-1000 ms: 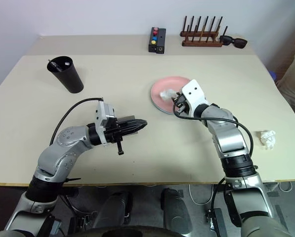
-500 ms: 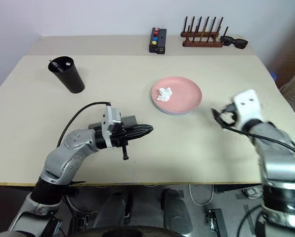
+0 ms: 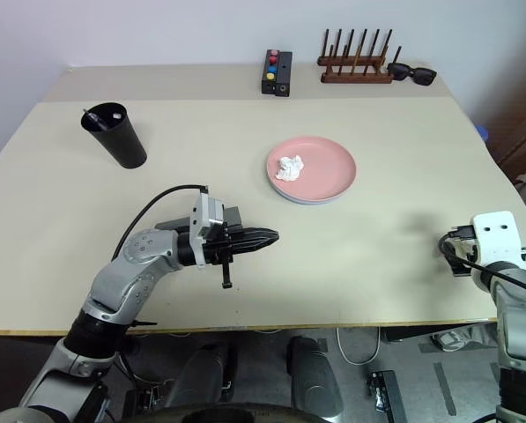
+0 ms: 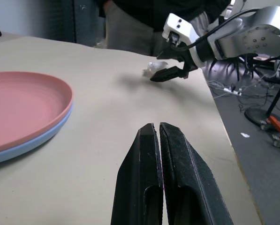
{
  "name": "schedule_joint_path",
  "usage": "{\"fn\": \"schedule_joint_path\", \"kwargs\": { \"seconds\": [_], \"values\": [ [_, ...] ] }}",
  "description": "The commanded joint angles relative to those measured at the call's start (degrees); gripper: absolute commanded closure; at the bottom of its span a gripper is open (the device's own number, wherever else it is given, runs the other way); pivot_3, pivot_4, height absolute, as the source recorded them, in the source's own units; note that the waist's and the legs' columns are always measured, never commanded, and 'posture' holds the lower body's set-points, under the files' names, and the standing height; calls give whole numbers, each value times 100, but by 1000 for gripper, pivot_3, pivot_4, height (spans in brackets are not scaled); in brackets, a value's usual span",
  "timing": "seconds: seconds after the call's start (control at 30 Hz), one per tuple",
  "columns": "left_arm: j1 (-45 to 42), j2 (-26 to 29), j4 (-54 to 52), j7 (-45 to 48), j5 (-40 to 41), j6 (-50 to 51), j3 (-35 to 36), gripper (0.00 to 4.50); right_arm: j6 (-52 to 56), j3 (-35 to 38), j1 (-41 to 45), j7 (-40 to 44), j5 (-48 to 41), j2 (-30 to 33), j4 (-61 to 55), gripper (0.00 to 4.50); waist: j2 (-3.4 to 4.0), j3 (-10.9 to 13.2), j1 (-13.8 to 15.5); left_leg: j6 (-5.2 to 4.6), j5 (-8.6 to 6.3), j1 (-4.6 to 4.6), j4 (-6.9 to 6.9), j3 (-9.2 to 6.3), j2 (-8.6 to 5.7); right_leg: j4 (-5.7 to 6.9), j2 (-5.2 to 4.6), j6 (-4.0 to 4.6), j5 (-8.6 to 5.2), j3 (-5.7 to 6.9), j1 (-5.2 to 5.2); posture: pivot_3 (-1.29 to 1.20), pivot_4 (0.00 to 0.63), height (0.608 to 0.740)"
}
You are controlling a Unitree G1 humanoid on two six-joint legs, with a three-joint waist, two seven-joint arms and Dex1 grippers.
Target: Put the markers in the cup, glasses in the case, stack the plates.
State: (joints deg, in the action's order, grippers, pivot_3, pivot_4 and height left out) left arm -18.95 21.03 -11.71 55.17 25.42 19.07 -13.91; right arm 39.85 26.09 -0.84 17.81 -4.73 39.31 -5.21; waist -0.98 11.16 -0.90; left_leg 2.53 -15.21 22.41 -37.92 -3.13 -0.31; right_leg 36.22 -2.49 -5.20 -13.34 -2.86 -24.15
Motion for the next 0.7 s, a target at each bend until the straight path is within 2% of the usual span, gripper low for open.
{"fn": "schedule_joint_path", "kwargs": {
  "seconds": [0.03,0.17,0.2,0.3,0.47,0.7],
  "values": [
    [-12,20,-249,-47,-5,-60,80,4409,-155,178,73,-198,88,29,227,1870,0,0,1,0,0,0,0,-1,0,0,0,-1,0,0,0,0,150,735],
    [36,57,-317,-113,10,-31,108,4409,-183,72,210,-174,31,97,224,4012,0,0,2,0,0,0,0,-1,0,0,1,-2,-1,0,0,0,150,735],
    [40,64,-320,-129,8,-31,117,4409,-204,15,277,-142,13,106,163,4423,0,0,-4,0,0,0,0,-1,0,0,1,-3,-1,0,0,0,150,735],
    [40,76,-281,-214,-22,-68,175,4409,-446,-192,511,72,-123,60,-158,4478,1,0,-26,0,0,-1,0,-1,1,0,3,-4,-1,0,0,0,150,735],
    [10,161,-183,-313,-43,-120,371,4409,-720,-1206,1409,833,-688,-298,-1059,4478,4,2,-151,0,0,-4,1,-5,8,3,13,-15,-6,0,-1,0,150,735],
    [28,195,-220,-373,-101,-164,492,4409,-1184,-2417,2805,785,-355,-1144,70,4478,2,3,-87,0,0,4,2,-15,3,0,4,-8,7,6,-2,0,150,735]
  ]
}}
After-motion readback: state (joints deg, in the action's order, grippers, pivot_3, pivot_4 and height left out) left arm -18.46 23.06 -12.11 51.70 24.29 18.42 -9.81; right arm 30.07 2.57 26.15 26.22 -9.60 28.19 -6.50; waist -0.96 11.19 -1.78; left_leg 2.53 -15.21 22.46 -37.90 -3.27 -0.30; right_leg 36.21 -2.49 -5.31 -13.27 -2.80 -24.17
